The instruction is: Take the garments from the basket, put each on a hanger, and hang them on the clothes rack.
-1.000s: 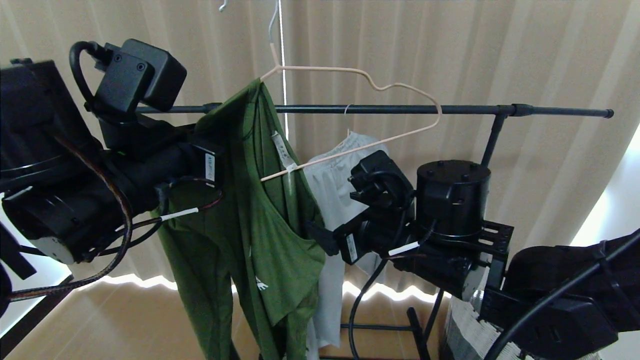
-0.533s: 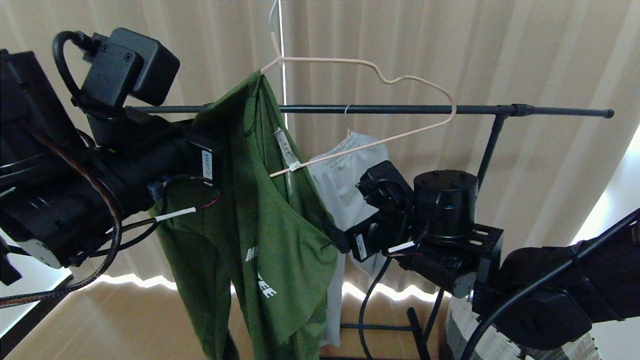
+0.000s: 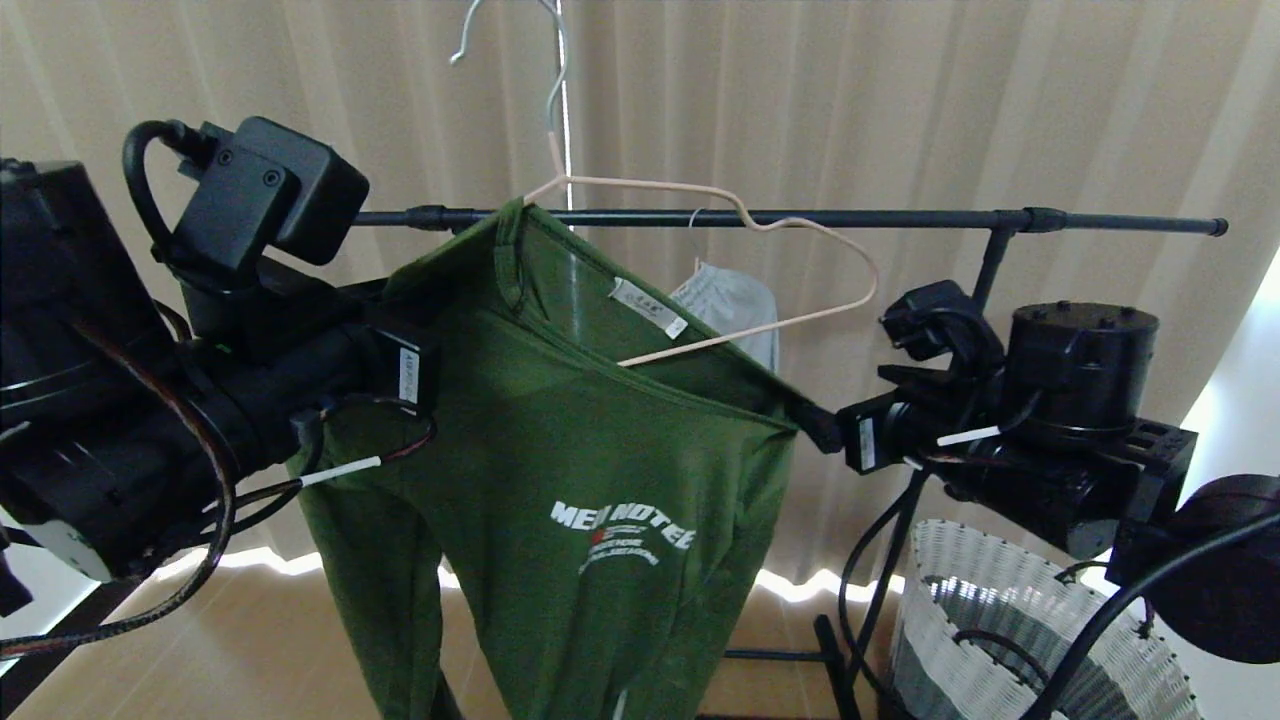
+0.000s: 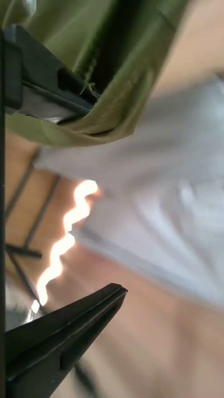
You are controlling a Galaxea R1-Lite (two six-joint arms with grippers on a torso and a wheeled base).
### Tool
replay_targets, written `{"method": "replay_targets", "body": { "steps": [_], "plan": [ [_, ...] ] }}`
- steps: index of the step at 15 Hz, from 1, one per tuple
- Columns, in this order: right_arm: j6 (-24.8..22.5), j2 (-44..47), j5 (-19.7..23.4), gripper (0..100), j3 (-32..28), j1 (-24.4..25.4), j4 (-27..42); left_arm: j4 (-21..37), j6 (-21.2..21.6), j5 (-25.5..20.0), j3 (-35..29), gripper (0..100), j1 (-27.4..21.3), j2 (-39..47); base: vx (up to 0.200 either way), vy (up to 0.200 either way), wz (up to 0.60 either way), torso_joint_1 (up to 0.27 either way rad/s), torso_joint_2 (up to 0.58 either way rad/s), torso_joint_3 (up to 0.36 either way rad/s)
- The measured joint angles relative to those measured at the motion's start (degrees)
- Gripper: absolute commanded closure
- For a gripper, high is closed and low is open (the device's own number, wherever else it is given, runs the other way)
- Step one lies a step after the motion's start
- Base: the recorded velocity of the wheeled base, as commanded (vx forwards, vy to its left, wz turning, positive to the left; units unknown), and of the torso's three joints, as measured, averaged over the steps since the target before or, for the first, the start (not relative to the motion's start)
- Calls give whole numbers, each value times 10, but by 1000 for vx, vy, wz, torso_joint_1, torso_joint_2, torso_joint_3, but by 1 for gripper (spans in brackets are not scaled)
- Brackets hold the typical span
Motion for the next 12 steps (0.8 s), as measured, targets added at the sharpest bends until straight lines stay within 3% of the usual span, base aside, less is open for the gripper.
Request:
{"method": "replay_targets", "body": {
  "steps": [2, 5, 9, 12],
  "plan": [
    [-4, -18, 1, 0, -4, -34, -2, 0, 26, 2, 26, 100, 0, -3, 0, 0, 0, 0, 0, 0],
    [-4, -32, 2, 0, -18, -46, -2, 0, 80, 24, 78, 100, 1, -12, 0, 0, 0, 0, 0, 0],
    [-4, -44, 5, 0, -22, -42, -2, 0, 93, 49, 101, 100, 1, -16, 0, 0, 0, 0, 0, 0],
    [-7, -59, 5, 0, -21, 2, 9, -1, 93, 99, 97, 100, 1, -5, 0, 0, 0, 0, 0, 0]
  ]
}}
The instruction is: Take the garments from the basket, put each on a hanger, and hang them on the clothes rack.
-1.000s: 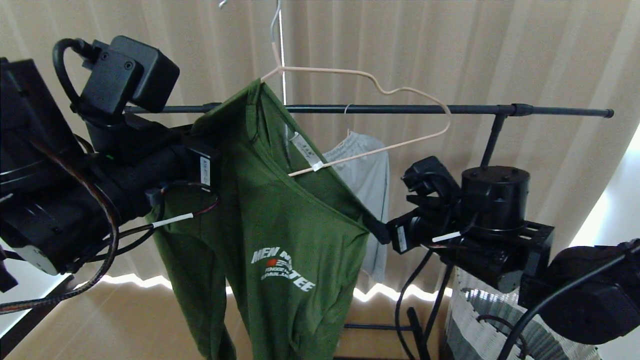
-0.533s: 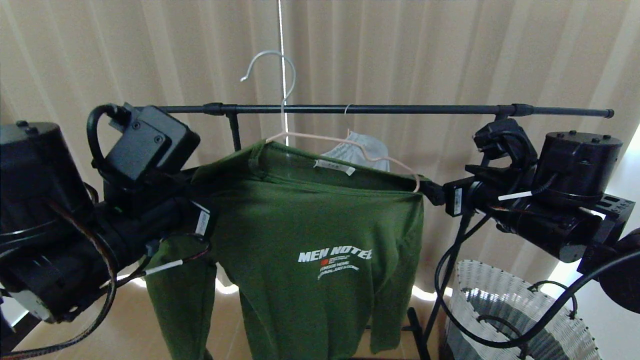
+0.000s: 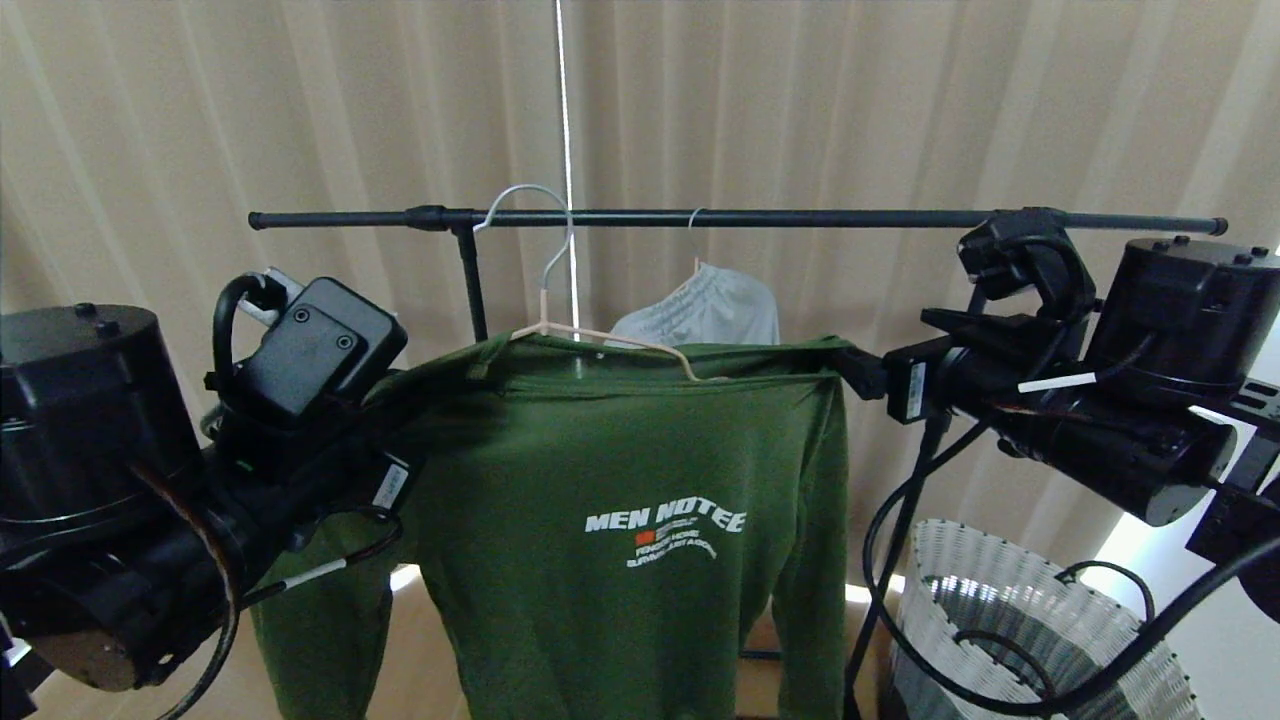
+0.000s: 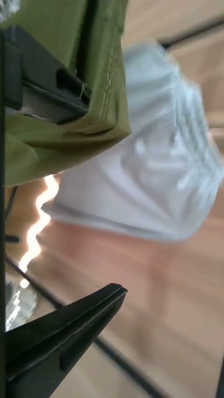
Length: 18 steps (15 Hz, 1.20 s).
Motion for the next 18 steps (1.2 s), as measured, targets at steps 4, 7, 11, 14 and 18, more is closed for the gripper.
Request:
{"method": "replay_targets", "body": {
  "steps": [4, 7, 11, 14, 18],
  "plan": [
    [-19, -30, 3, 0, -3, 79, 47, -3, -11, 27, -17, 100, -2, 16, 0, 0, 0, 0, 0, 0],
    [-20, -41, 49, 0, 1, 116, 43, -3, -43, 46, -26, 100, 0, 29, 0, 0, 0, 0, 0, 0],
    [-20, -47, 82, 0, -1, 137, 41, -3, -71, 64, -45, 100, 0, 50, 0, 0, 0, 0, 0, 0],
    [-20, -49, 100, 0, -7, 140, 40, -4, -82, 63, -55, 100, 0, 59, 0, 0, 0, 0, 0, 0],
    [-31, -48, 102, 0, -12, 155, 44, -5, -95, 63, -64, 100, 4, 69, 0, 0, 0, 0, 0, 0]
  ]
}}
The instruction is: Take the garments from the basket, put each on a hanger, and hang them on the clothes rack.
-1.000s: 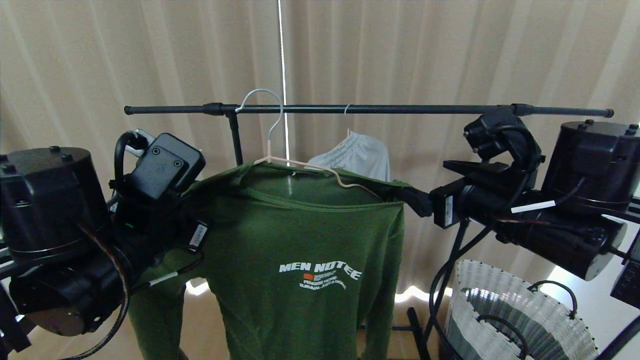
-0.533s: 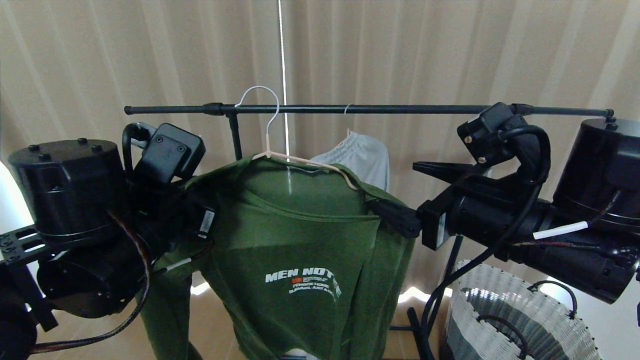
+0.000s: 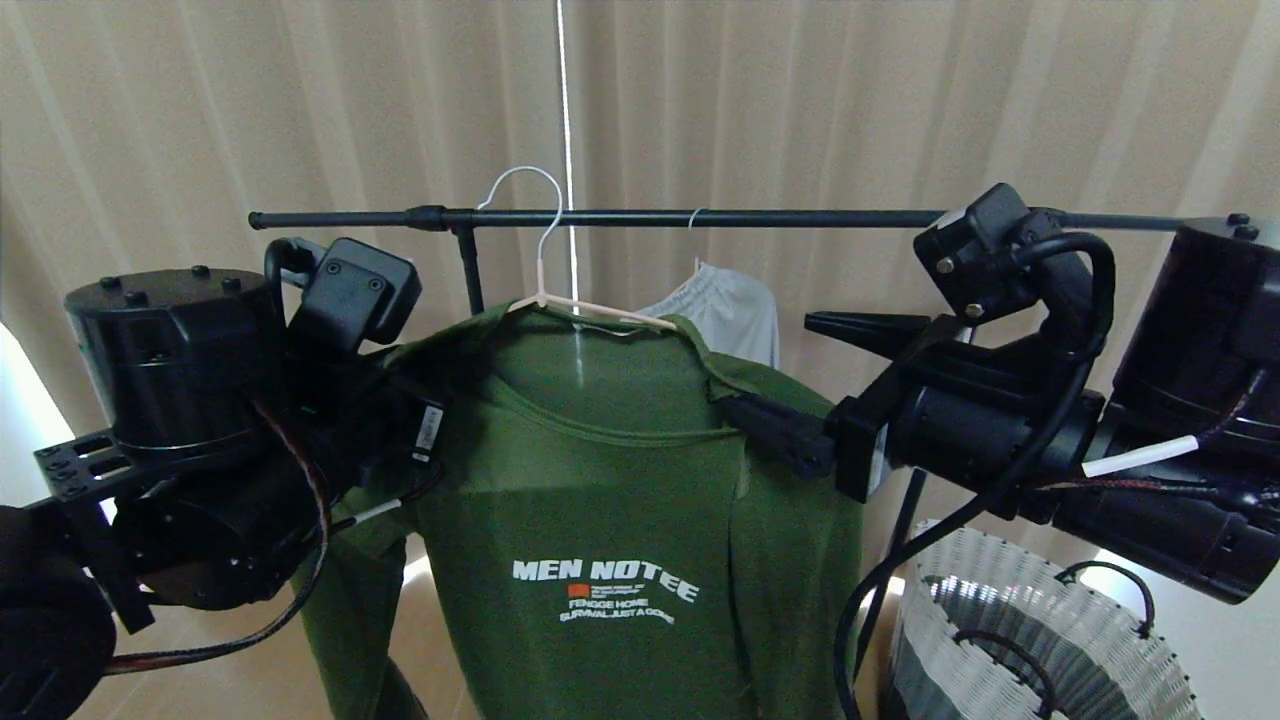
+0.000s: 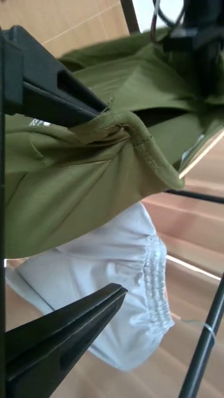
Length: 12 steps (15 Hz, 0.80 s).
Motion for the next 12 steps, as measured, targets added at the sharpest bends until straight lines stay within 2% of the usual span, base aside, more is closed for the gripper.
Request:
{"method": "replay_targets", "body": {
  "steps": [6, 9, 12],
  "plan": [
    [-14, -7, -1, 0, 28, 5, 2, -1, -11, -4, -20, 100, 32, 8, 0, 0, 0, 0, 0, 0],
    [-19, 0, -4, 0, 15, 4, 2, -16, -28, -8, -13, 100, 7, 6, 0, 0, 0, 0, 0, 0],
    [-58, 23, -6, 0, -28, -9, 3, -18, -26, -9, 1, 100, -26, -7, 0, 0, 0, 0, 0, 0]
  ]
}}
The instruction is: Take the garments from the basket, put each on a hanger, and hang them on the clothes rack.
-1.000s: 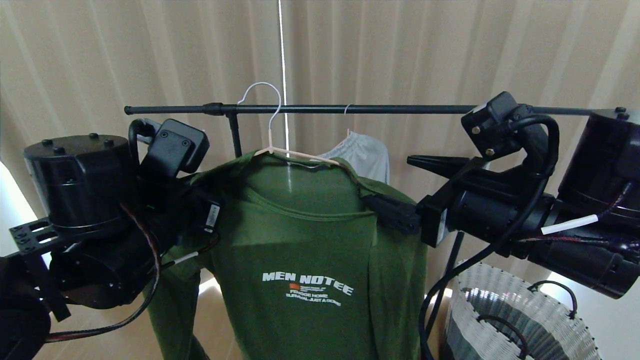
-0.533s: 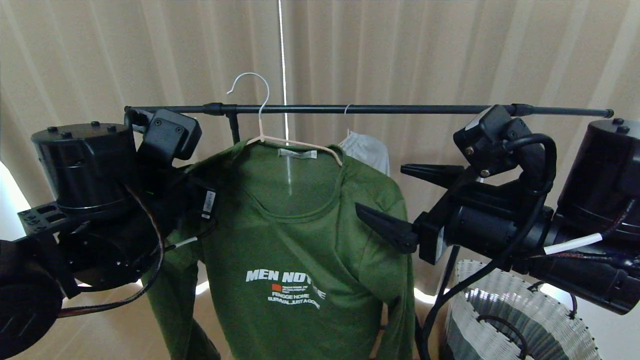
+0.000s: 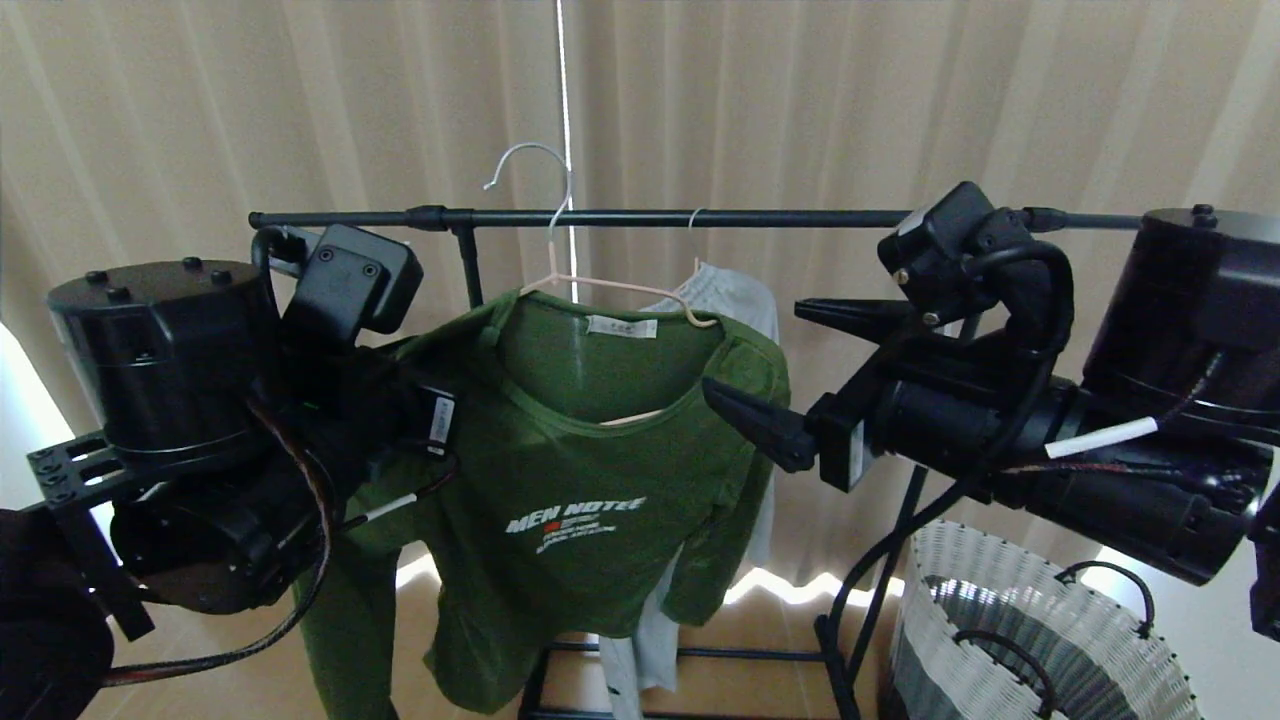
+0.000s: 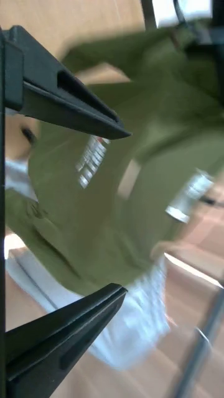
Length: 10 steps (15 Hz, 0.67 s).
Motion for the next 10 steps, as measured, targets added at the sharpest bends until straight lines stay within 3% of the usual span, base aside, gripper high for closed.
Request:
{"method": "replay_targets", "body": {
  "steps": [5, 10],
  "plan": [
    [-17, 56, -25, 0, -74, -20, 0, -5, 2, 0, 16, 100, -45, -20, 0, 0, 0, 0, 0, 0],
    [-29, 82, -32, 0, -90, -41, 0, -9, 4, 0, 19, 100, -76, -29, 0, 0, 0, 0, 0, 0]
  ]
}}
